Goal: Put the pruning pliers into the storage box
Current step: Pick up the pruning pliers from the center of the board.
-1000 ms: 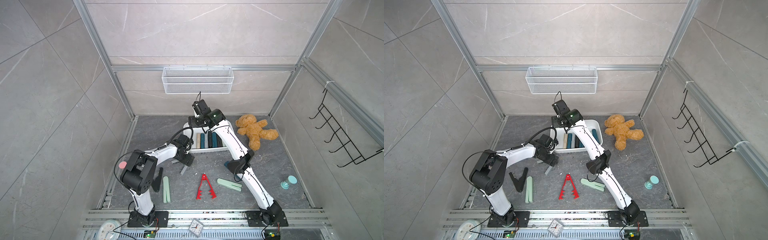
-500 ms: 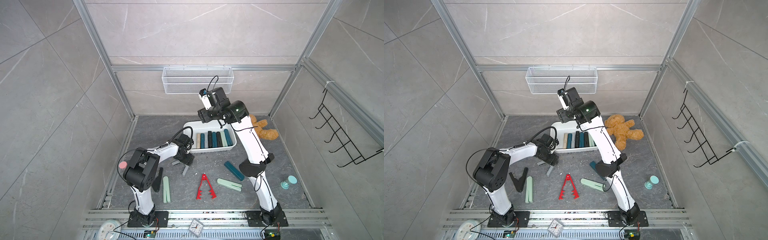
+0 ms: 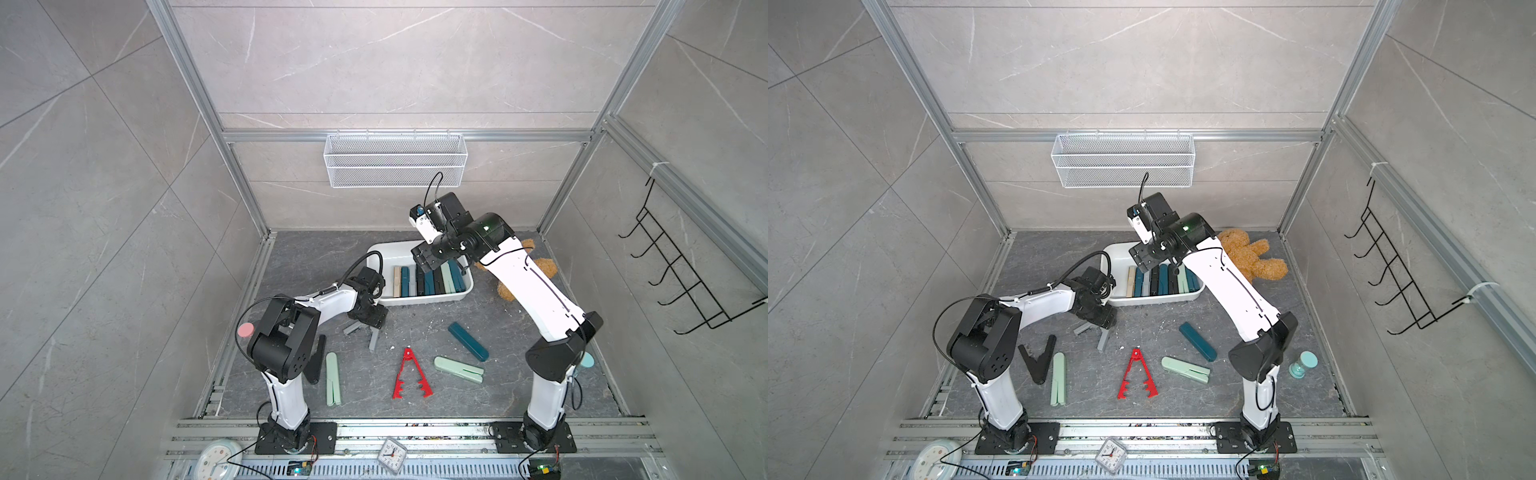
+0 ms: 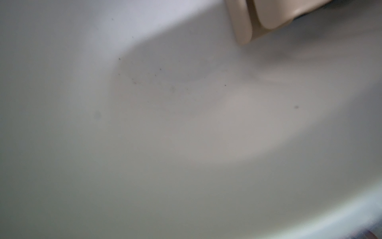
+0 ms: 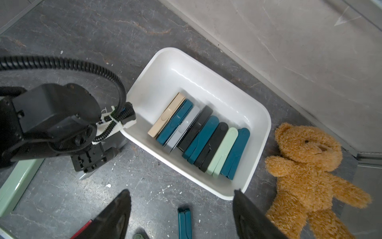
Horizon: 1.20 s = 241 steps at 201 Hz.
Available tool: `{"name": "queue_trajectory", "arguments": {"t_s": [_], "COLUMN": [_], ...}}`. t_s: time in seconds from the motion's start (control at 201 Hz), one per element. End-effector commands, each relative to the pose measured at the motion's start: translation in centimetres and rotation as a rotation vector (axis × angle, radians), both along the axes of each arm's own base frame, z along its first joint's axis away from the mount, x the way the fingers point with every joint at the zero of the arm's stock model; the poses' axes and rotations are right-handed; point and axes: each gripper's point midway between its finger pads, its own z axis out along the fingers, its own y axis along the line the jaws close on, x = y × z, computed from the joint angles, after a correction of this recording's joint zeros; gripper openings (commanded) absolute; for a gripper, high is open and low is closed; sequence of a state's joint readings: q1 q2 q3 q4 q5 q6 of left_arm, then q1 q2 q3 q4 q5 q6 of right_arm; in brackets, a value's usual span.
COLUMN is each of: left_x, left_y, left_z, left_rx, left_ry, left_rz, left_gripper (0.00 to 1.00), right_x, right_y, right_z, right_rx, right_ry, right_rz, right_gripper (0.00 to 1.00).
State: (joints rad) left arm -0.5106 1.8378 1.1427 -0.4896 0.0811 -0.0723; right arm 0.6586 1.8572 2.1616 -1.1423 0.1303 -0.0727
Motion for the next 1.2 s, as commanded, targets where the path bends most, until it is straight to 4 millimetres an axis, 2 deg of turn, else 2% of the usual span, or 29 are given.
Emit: {"name": "queue_trajectory", "arguments": {"t_s": [0.0, 0.423, 0.662, 0.826, 0.906, 1.195], "left_x": [-0.5, -1.5, -2.4, -3.1, -3.3, -2.9], "left_y": [0.2, 1.0, 1.4, 1.4, 1.3, 0.3], "left_z": [-0.4, -2.4, -2.9, -2.9, -2.3, 2.3], "left_rx": [-0.011, -0.001, 0.035, 0.058, 0.057, -0.043], "left_ry": [0.022, 0.064, 0.089, 0.099, 0.092, 0.007], "left_rz": [0.050, 0.150, 0.162, 0.147, 0.150, 0.196], "left_gripper": [0.71, 0.60, 0.34, 0.07, 0.00, 0.00], "right_x": [-0.7, -2.5, -2.4, -2.3, -2.4, -2.2], "right_y": [-0.2, -2.8, -5.1, -5.8, -5.8, -6.5], "right_z": [2.0, -1.3, -2.6, -4.7, -5.5, -6.8], "right_rx": [0.073, 0.168, 0.226, 0.252, 0.272, 0.340], "right_ry": [-0.074, -0.024, -0.002, 0.042, 0.059, 0.083], "right_rz": [0.016, -0.071, -0.167, -0.221, -0.232, -0.263], "right_gripper": [0.80, 0.82, 0.82, 0.82, 0.82, 0.82]}}
